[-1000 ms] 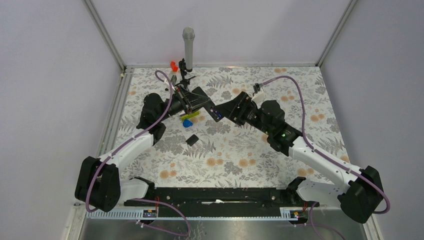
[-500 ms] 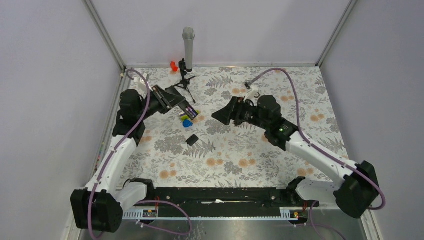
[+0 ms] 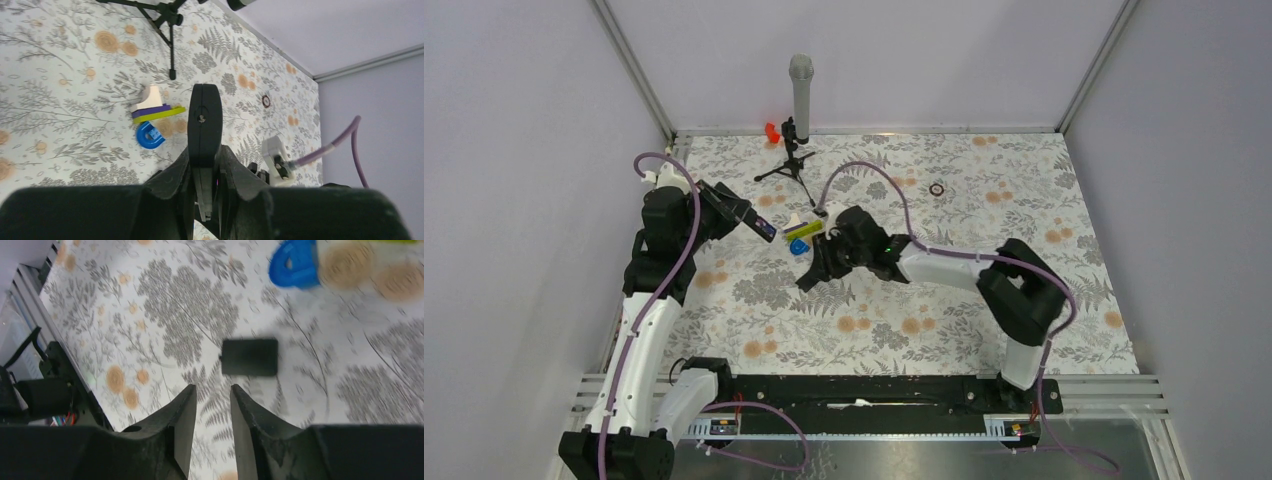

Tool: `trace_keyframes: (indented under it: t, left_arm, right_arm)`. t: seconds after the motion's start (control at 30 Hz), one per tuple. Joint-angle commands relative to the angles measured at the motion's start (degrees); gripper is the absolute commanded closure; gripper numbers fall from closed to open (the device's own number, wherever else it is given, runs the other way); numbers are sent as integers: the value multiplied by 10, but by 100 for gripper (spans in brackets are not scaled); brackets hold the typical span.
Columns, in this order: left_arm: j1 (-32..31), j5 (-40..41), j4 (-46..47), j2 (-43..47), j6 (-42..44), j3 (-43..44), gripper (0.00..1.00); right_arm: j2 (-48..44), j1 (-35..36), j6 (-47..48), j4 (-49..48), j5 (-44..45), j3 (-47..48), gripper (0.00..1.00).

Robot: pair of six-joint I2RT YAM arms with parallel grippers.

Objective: Load the batteries into the remote control

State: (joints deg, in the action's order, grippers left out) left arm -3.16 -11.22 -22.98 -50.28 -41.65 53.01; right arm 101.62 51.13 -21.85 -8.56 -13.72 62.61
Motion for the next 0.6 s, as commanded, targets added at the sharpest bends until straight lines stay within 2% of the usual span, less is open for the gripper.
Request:
trace_keyframes:
  t: [0.0, 0.1, 0.2, 0.37, 0.57]
  left_arm:
    - [7, 49, -16, 8, 21, 30, 100]
    - [12, 54, -24, 12, 22, 31, 100]
    - [16, 57, -27, 16, 24, 28, 100]
    - [19, 44, -23, 13, 22, 22, 100]
    - [22, 28, -11, 5, 13, 13, 100]
  right_arm:
    - [85, 23, 3, -58, -9, 98, 63]
    - [147, 34, -16, -54, -29, 152, 63]
    - [187, 42, -15, -15, 0, 182, 63]
    - [202, 42, -10, 12, 58, 171, 57]
    - [184, 42, -22, 79, 132, 154, 55]
